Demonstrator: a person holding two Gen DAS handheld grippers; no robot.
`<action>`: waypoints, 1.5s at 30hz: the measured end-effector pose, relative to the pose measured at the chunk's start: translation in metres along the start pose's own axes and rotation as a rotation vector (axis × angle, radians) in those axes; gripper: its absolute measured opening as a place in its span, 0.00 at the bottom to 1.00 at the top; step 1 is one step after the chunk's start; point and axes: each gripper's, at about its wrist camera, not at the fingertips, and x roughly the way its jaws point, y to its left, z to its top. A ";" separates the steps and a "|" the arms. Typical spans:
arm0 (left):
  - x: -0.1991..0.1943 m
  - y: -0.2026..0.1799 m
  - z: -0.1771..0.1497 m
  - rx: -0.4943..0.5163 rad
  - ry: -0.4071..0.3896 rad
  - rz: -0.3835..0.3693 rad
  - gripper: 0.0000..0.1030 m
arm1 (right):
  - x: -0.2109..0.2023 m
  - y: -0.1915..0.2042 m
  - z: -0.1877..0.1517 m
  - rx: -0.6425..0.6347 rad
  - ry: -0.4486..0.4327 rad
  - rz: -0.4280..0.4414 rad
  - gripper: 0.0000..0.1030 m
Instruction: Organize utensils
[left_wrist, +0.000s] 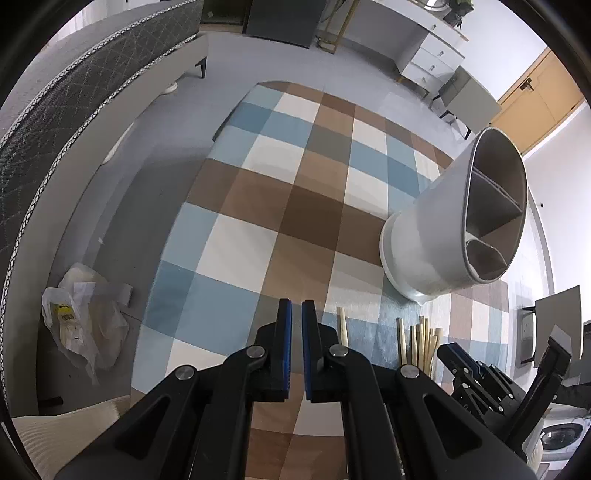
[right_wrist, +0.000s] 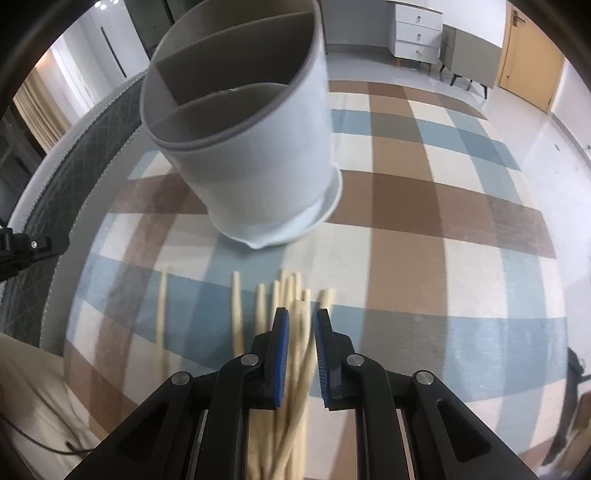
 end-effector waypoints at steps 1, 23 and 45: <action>0.001 -0.001 0.000 0.002 0.004 0.000 0.01 | -0.003 -0.006 0.001 0.002 0.001 0.004 0.14; 0.027 -0.002 -0.002 0.013 0.105 0.047 0.02 | 0.025 -0.019 0.015 -0.047 0.093 -0.104 0.15; 0.082 -0.043 -0.011 0.143 0.154 0.178 0.49 | -0.058 -0.112 0.014 0.423 -0.344 0.274 0.05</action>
